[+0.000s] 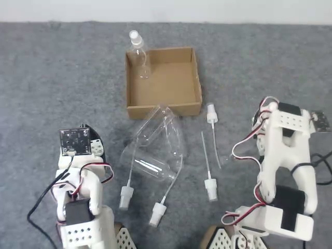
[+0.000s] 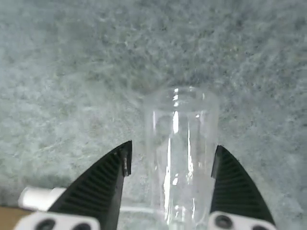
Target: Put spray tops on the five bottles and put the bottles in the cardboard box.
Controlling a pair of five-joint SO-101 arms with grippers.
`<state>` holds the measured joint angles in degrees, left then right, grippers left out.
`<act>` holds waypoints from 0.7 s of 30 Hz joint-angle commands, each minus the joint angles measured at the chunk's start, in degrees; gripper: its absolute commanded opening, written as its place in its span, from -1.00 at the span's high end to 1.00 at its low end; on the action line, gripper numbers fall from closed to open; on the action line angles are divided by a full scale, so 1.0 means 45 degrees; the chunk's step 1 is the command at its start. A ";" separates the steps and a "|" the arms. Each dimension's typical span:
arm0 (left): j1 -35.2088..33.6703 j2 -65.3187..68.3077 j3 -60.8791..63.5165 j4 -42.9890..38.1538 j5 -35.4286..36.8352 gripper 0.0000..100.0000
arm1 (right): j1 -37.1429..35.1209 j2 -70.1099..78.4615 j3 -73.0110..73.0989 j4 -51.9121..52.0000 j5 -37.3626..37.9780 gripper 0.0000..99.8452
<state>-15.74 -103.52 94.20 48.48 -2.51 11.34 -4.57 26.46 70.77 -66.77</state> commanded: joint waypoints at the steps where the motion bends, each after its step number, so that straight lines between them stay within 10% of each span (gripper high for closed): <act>1: -0.0078 -0.0274 -0.0010 -0.0039 -0.0117 0.98 | -0.0049 -0.0850 -0.1993 0.1514 -0.0176 0.58; 21: -0.0078 -0.0274 -0.0010 -0.0039 -0.0117 0.98 | -0.0987 -0.0850 -0.4044 0.4640 0.4552 0.58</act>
<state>-15.74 -103.52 94.20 48.48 -2.51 7.91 -4.66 11.69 90.73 -51.12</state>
